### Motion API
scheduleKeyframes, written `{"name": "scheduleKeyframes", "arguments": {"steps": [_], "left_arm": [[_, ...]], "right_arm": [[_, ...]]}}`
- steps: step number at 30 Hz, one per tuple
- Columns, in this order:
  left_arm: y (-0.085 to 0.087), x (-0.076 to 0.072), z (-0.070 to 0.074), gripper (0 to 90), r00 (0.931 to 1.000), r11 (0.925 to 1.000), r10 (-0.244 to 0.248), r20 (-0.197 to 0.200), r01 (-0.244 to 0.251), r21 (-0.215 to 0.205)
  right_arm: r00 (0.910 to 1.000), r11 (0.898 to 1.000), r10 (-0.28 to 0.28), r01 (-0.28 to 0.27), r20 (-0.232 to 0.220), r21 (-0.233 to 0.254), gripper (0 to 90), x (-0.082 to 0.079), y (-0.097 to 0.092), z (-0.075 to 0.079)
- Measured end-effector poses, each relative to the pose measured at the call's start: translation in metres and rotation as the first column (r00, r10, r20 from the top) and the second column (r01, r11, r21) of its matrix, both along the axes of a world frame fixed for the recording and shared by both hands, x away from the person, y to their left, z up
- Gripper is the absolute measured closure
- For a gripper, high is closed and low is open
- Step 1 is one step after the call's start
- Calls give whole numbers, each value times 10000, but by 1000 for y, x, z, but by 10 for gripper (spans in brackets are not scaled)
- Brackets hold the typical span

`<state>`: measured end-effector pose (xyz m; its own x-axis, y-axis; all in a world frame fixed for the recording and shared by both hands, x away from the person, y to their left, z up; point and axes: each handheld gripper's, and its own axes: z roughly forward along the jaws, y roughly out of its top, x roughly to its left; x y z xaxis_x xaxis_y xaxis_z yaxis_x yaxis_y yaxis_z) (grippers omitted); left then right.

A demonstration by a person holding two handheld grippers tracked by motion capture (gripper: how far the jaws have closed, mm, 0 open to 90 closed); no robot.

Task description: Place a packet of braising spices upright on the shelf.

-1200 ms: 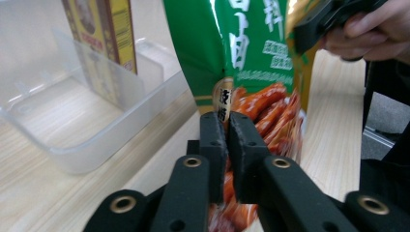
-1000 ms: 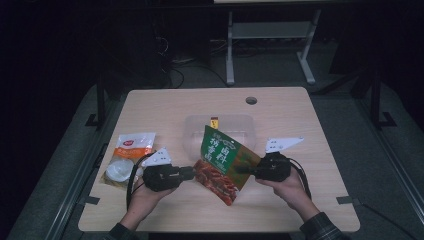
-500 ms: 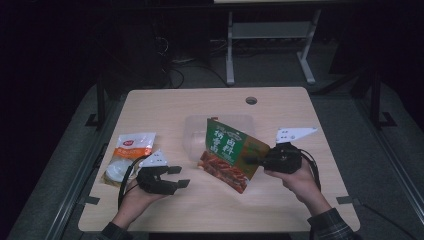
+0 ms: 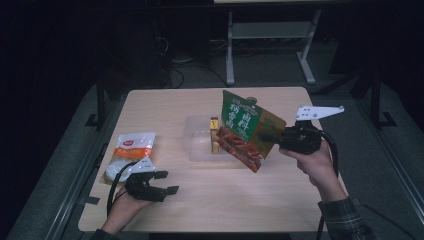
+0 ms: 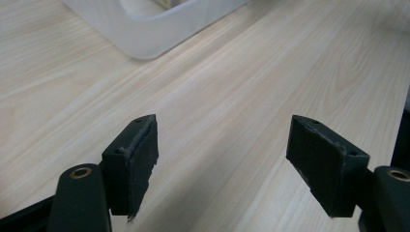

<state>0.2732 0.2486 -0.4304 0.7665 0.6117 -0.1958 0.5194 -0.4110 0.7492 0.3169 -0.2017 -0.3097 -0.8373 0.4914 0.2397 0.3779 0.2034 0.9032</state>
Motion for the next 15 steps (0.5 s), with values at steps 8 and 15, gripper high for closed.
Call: {"name": "scheduleKeyframes", "arguments": {"steps": [8,15], "left_arm": [[1,3,-4,243,9999,9999,110,-79,-109,46],[-5,3,-10,202,9999,9994,-41,-132,46,335]], "right_arm": [[9954,9964,-816,804,505,253,897,11,-10,17],[9856,9879,-1536,1546,711,-84,897,30,-2,14]]}}
